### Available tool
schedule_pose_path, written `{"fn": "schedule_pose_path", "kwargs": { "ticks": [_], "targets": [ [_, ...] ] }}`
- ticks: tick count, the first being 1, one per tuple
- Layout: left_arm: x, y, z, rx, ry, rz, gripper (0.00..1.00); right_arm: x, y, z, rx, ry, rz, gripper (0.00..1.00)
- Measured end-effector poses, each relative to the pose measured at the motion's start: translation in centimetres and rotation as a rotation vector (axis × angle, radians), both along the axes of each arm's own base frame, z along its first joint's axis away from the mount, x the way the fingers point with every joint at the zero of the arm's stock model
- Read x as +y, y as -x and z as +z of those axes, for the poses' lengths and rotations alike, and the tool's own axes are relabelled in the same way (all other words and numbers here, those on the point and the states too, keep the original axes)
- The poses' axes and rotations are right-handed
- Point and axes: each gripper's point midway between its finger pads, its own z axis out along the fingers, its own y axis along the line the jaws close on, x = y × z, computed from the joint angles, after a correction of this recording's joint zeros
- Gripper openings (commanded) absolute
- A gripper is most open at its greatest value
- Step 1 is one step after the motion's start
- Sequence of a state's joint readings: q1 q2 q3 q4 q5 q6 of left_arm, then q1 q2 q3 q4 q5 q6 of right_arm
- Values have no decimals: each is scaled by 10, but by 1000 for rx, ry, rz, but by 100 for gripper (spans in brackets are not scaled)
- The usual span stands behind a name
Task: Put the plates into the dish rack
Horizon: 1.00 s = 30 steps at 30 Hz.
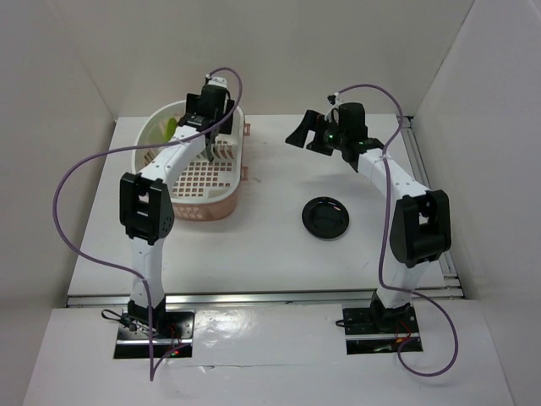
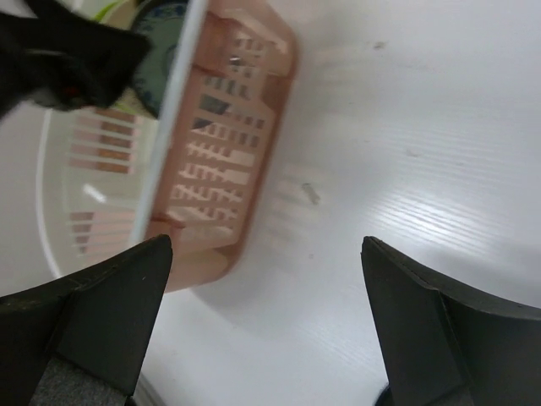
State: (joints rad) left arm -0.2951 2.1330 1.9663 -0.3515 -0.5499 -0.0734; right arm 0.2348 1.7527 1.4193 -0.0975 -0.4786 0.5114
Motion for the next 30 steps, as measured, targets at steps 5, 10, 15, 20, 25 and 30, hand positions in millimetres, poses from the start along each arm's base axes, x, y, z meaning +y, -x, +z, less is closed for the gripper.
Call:
{"fn": "schedule_pose_path", "kwargs": {
  "ticks": [5,10,15,20,25,30],
  "targets": [
    [-29,16,43,-28,169,-128,100,-51,-10,-27,22,79,-128,100],
    [-71,60,109,-84,452,-301,100,-137,33,-81,149,155,-346,100],
    [-125,111,152,-83,662,-490,100,-146,80,-90,161,155,-380,99],
    [-188,154,146,24,761,-663,100,-160,114,-109,210,127,-445,96],
    [-203,172,123,124,806,-705,100,-158,140,-146,326,108,-468,93],
    [-205,176,121,152,841,-719,100,-155,163,-174,417,89,-480,83]
  ]
}}
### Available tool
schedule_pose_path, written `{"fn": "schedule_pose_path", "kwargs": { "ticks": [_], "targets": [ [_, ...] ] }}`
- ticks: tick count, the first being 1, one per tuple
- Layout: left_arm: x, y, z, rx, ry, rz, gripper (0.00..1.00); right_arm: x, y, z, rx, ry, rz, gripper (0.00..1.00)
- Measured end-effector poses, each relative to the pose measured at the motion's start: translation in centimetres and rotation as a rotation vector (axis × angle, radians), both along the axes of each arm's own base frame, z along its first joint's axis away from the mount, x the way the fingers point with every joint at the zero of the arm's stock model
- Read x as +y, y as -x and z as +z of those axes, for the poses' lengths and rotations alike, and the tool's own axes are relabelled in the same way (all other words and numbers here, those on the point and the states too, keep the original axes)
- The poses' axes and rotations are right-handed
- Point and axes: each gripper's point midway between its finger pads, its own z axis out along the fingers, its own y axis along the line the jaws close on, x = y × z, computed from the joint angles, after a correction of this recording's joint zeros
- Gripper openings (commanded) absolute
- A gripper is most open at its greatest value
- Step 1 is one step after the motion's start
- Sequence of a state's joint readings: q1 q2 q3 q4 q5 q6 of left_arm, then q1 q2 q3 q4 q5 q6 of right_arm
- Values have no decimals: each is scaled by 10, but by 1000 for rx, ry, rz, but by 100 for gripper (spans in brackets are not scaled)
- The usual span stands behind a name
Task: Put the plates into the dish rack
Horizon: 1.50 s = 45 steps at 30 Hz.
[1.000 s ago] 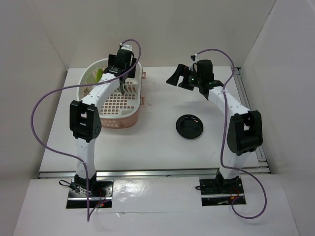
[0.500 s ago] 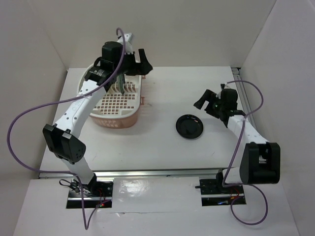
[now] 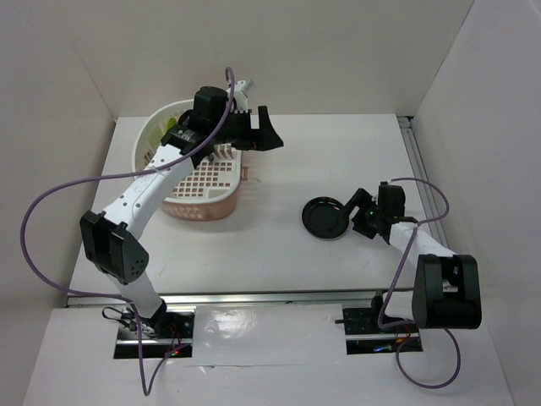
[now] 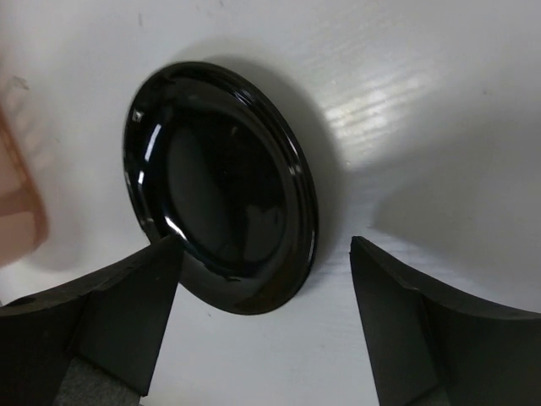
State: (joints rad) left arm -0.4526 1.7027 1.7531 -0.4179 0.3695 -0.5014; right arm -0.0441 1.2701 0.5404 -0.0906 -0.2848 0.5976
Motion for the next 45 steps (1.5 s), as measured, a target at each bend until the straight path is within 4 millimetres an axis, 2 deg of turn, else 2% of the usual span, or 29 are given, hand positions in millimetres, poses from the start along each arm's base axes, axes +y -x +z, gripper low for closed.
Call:
{"fn": "schedule_pose_path", "kwargs": {
  "ticks": [10,14,25,26,27,33,39,42,45],
  "targets": [
    [-2,12,20,-35,37,-40,100,0,14,-22,39,-11,-13,65],
    [-2,14,25,-50,48,-50,100,1,9,-24,11,-29,-18,57],
    [-3,16,21,-40,48,-59,100,3,1,-36,7,-54,-28,14],
    [-3,16,21,-40,48,-60,100,2,1,-36,9,-53,-31,2],
    [-3,16,21,-40,48,-60,100,2,1,-37,10,-53,-34,0],
    [-3,16,21,-39,48,-60,100,0,-4,-34,13,-59,-55,0],
    [-3,15,18,-36,46,-59,100,-7,-19,-15,-27,-55,-106,0],
    [-3,15,14,-30,42,-56,100,-8,-34,17,-114,-77,-132,0],
    [-3,15,9,-22,37,-54,100,-5,-54,63,-232,-109,-128,0]
  ]
}}
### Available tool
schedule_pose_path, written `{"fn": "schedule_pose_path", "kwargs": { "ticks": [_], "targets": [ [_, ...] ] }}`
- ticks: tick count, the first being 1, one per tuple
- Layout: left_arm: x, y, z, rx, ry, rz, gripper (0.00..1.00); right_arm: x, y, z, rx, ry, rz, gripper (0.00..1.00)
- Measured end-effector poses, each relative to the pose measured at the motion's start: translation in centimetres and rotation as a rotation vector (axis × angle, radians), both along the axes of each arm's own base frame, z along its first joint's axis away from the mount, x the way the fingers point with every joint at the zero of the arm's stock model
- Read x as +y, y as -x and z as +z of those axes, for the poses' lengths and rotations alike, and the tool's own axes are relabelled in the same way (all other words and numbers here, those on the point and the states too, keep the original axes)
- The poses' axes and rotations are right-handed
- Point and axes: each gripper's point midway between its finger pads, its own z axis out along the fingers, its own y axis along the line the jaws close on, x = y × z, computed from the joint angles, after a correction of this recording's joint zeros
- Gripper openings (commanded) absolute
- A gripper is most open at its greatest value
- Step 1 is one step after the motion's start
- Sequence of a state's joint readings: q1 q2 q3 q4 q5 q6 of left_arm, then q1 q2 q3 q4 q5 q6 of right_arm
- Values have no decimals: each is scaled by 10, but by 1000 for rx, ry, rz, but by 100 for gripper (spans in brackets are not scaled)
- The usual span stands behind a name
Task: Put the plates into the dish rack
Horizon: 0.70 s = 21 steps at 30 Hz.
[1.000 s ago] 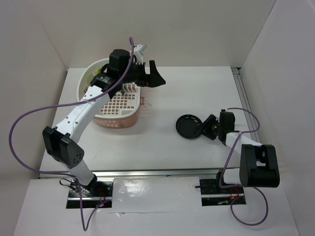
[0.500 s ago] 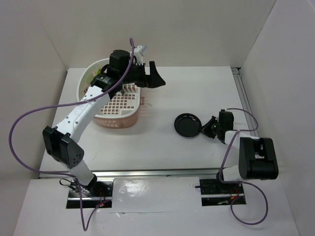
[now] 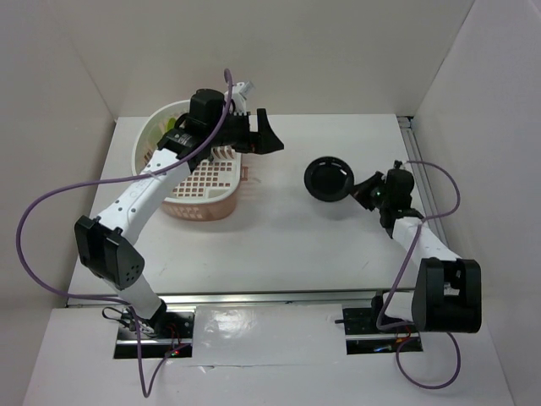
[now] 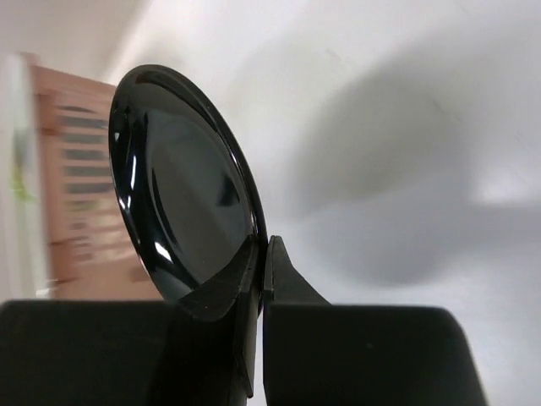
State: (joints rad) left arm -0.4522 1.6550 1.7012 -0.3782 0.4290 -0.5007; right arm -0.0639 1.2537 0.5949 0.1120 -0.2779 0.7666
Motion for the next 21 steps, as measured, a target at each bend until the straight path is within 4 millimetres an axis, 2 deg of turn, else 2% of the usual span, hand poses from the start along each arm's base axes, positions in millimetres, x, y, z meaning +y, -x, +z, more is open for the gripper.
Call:
{"fn": "schedule_pose_path", "kwargs": {
  "ticks": [4,7,12,15,16,18,19,21],
  "targets": [
    [0,-1,-2,3,-1,0,100,14,-24,56,-151,-40,68,0],
    [-2,-3,-5,6,-1,-3,100,39,-33,90,-243,-69,173,0],
    [-5,-7,-17,28,-10,-6,100,89,-30,115,-316,-115,362,0],
    [-5,-9,-20,35,-12,-6,95,107,-28,124,-341,-136,440,0],
    [-6,-9,-21,35,-12,-6,81,112,-29,126,-347,-140,458,0],
    [-6,-9,-20,30,-11,-8,69,119,-30,132,-362,-142,481,0],
    [-6,-9,-20,31,-8,-7,55,123,-30,135,-369,-143,493,0],
    [-5,-11,-20,24,-10,1,46,127,-29,138,-382,-144,505,0]
  ]
}}
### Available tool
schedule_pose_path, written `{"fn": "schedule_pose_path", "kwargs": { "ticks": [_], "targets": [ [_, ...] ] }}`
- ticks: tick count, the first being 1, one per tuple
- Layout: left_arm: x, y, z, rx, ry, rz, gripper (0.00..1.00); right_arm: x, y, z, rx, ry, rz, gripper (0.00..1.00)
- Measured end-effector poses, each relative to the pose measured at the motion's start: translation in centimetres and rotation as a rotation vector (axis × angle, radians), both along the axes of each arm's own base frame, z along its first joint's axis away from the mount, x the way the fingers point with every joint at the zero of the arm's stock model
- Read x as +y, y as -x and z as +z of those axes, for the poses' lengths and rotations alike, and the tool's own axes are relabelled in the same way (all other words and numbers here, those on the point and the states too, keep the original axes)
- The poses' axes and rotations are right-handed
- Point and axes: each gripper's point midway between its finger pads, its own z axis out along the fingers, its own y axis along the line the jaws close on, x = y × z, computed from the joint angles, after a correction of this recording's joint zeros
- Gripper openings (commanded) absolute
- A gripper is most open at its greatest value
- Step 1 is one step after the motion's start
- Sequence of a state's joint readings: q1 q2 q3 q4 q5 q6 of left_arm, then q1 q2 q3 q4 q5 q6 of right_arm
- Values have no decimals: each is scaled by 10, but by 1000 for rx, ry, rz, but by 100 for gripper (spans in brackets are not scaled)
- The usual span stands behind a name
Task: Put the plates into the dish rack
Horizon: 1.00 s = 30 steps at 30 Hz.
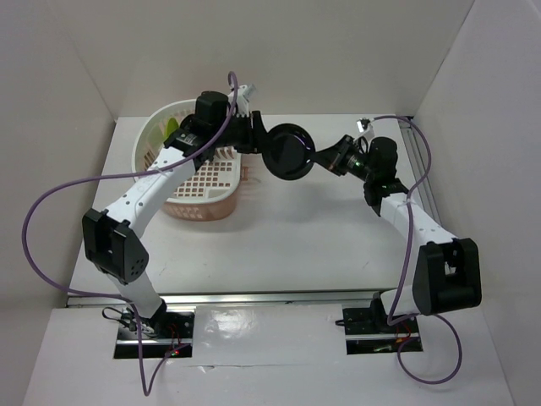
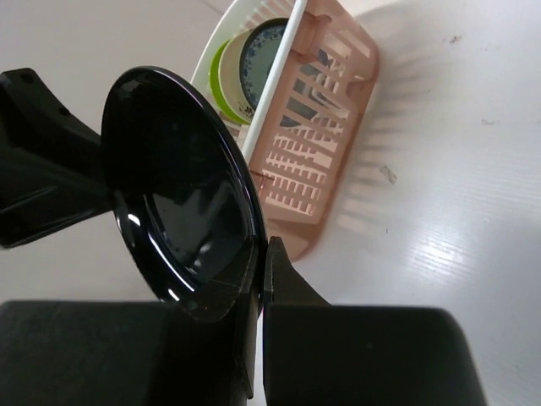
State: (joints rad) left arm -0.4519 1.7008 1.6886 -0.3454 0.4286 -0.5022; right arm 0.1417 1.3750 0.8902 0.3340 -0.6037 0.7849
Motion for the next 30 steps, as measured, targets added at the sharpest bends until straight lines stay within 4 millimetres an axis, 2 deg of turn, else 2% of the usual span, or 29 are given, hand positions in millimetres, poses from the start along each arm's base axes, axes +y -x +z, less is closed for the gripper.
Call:
{"fn": "schedule_pose_path", "kwargs": {
  "ticks": [2,5,6,7,8,9,10,14,18,23,25,27,30],
  "targets": [
    [3,-3,-2,1,-4,15,26,0,-1,2,-10,-1,0,0],
    [9,-9,-5,1,-15,46,8,1,0,5,-20,-5,7,0],
    [11,-11,-6,0,-22,56,0,2,0,6,-27,-6,11,6],
    [12,-12,-7,2,-23,60,0,2,0,7,-31,-7,13,18],
    [12,-12,-8,1,-24,63,0,2,0,7,-31,-9,12,36],
    [12,-13,-8,1,-26,63,0,3,0,8,-27,-15,15,64],
    [11,-12,-9,4,-25,59,0,3,0,8,-28,-18,16,100],
    [11,-15,-10,10,-54,79,0,5,0,8,-33,-13,21,100],
    [24,-33,9,-59,-117,183,0,2,-3,4,-28,-1,1,100],
    [61,-65,60,-231,-206,405,0,-1,-8,-8,-8,26,-19,100],
    [79,-75,73,-286,-254,495,0,-2,-9,-18,22,39,-25,100],
    [98,-85,78,-326,-322,589,0,-2,-10,-29,54,53,-27,100],
    [127,-96,72,-360,-454,713,0,-3,-9,-42,93,71,-26,100]
  ]
}}
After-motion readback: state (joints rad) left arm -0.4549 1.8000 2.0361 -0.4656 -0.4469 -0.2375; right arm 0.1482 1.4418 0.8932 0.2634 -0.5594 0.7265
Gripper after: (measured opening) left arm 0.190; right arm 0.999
